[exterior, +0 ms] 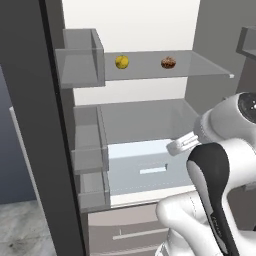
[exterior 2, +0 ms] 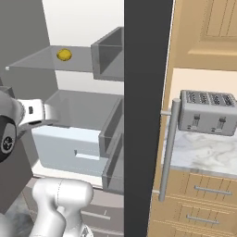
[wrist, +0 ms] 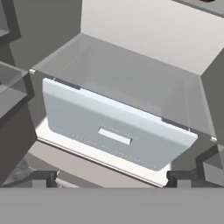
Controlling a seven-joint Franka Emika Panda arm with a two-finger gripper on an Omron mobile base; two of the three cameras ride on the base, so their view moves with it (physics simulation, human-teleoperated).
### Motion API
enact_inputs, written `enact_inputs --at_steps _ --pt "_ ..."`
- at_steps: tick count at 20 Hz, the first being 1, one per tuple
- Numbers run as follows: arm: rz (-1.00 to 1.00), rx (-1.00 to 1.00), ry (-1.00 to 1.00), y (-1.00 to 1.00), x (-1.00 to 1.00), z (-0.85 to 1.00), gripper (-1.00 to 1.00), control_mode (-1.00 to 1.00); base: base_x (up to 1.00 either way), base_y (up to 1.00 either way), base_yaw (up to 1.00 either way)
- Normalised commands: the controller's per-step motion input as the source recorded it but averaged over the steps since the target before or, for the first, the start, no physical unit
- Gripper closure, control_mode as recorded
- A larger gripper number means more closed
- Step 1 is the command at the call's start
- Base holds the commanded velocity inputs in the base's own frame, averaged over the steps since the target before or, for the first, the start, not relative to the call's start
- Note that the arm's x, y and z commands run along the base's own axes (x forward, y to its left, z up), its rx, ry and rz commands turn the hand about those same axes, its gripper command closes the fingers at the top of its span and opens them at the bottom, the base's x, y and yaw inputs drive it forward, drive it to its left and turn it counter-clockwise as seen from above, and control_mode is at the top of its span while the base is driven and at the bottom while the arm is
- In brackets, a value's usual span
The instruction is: Gather the lemon and mushroom from the fridge and place them on a tray on the dining counter. Then gather the steak and fish from the fridge and place them on the other tray.
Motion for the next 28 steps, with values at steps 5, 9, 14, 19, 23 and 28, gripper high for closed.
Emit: enact_inputs --at_steps 5,9,14,19,23,28 --pt "0.00 0.00 0.00 0.00 0.00 0.00 -1.00 1.00 0.55 0.10 -0.03" --pt "0.00 0.00 0.00 0.00 0.00 0.00 -1.00 1.00 0.53 0.36 -0.11" --pt "0.00 0.00 0.00 0.00 0.00 0.00 -1.00 1.00 0.50 0.48 -0.16" --pt "-0.04 0.05 -0.02 0.17 0.57 0.30 -1.00 -1.00 0.00 0.00 0.00" --pt "0.00 0.07 -0.09 -0.06 0.54 0.73 -1.00 -1.00 0.00 0.00 0.00" --pt "0.00 0.04 -0.10 -0.18 0.39 0.71 -1.00 -1.00 0.00 0.00 0.00"
